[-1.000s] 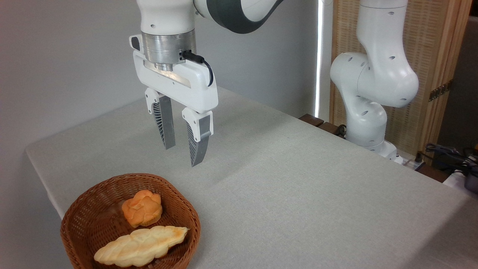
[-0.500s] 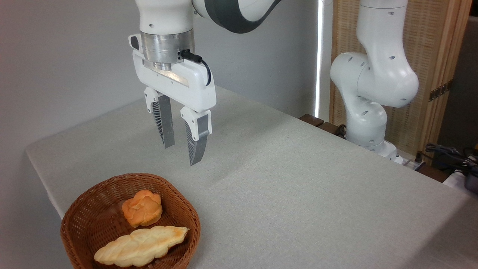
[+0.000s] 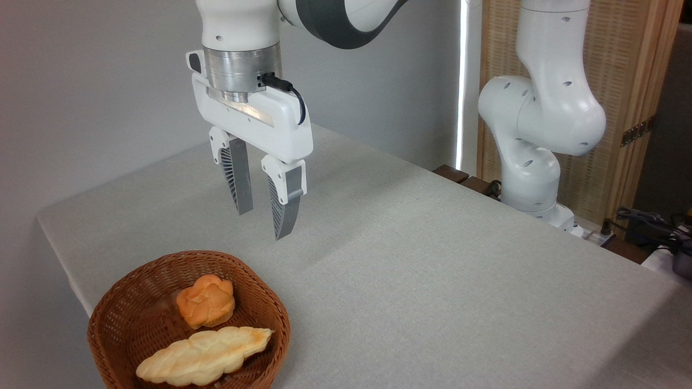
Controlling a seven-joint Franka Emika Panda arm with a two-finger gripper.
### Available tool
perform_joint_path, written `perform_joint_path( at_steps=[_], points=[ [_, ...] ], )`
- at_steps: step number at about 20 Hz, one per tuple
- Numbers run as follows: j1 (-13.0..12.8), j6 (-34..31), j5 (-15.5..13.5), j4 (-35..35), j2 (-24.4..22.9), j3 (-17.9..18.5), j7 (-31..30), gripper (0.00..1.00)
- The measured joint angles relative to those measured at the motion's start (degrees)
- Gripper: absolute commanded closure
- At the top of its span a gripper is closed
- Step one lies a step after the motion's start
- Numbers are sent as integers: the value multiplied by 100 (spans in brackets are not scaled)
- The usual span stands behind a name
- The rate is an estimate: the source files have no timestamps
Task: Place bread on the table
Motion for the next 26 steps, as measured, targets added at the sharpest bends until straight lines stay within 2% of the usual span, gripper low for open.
perform_joint_path(
  at_steps=[26],
  points=[
    [-27,-1,0,0,166,-8,0,0]
  ],
)
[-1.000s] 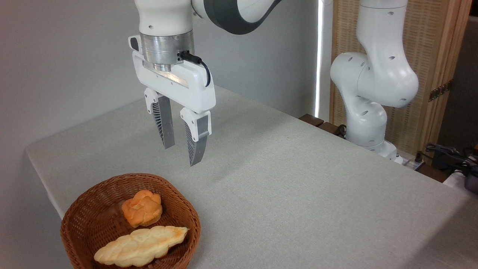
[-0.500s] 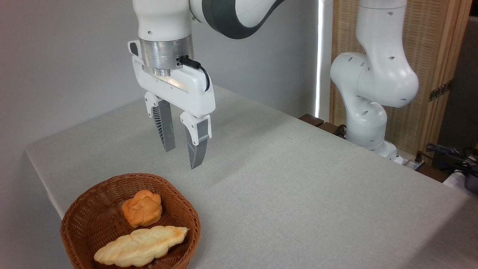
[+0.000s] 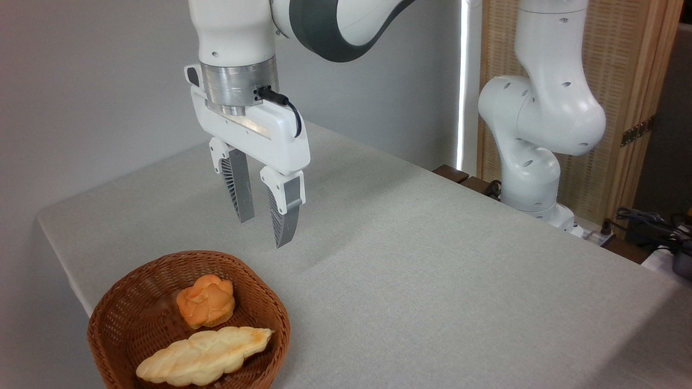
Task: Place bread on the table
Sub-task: 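Lower the open gripper into the basket around the orange bun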
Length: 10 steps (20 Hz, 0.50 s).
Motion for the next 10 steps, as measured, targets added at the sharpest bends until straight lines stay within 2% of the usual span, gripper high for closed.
perform_joint_path(
  at_steps=[3,5,7,10],
  points=[
    [-21,77,-53,2,24,-20,-1,0],
    [-25,192,-289,2,37,-43,-122,0],
    [-25,450,-476,2,102,-55,-460,0],
    [-25,1048,-554,3,292,-72,-1144,0]
  ],
)
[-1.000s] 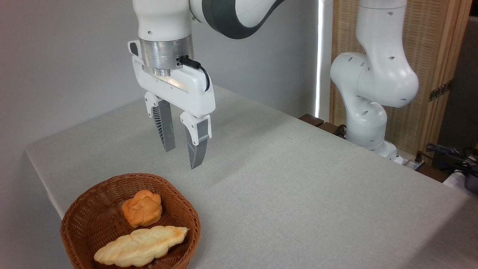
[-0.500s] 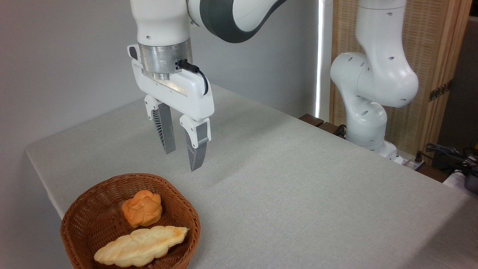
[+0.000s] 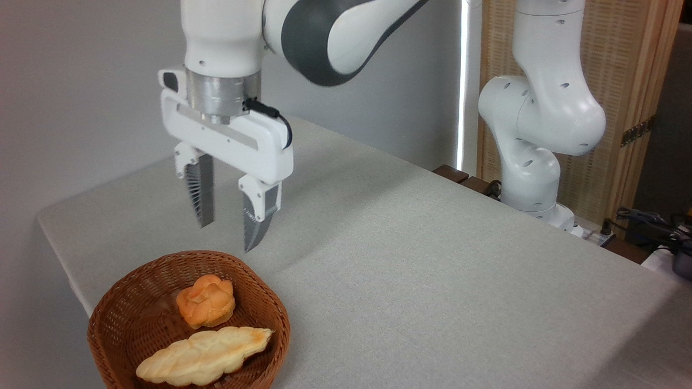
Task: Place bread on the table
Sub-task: 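Lower the open gripper into the basket around the orange bun, then close the gripper on the orange bun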
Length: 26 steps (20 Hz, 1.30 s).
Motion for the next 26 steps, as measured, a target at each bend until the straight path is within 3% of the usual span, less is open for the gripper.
perform_joint_path(
  at_steps=[3,8,12,19,26],
  points=[
    [-2,375,-5,0,199,-91,-318,0],
    [-7,473,4,2,405,-198,-362,0],
    [-18,659,379,2,659,-306,-363,0],
    [-27,1273,458,3,1036,-354,-363,0],
    [-89,1366,778,9,1207,-371,-363,0]
  ],
)
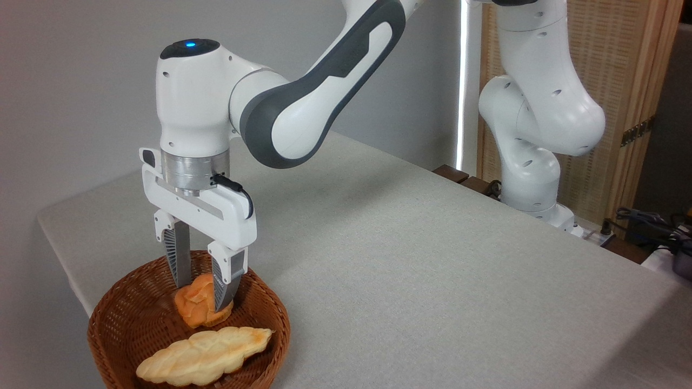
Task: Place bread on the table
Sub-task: 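Close the gripper on the orange bun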
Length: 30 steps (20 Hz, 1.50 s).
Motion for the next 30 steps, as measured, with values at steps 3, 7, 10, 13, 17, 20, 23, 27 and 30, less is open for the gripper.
perform_joint_path(
  at_steps=[3,7,10,13,17,20,23,27,30],
  points=[
    [-13,9,257,2,67,0,0,0],
    [-26,20,320,8,134,0,0,1],
    [-29,30,323,17,151,0,0,9],
    [-29,32,323,28,151,0,0,46],
    [-29,38,323,90,151,0,0,44],
    [-28,38,323,148,151,2,0,44],
    [-28,38,323,163,151,2,0,44],
    [-27,38,323,171,151,4,0,44],
    [-26,38,323,173,151,4,0,44]
  ],
)
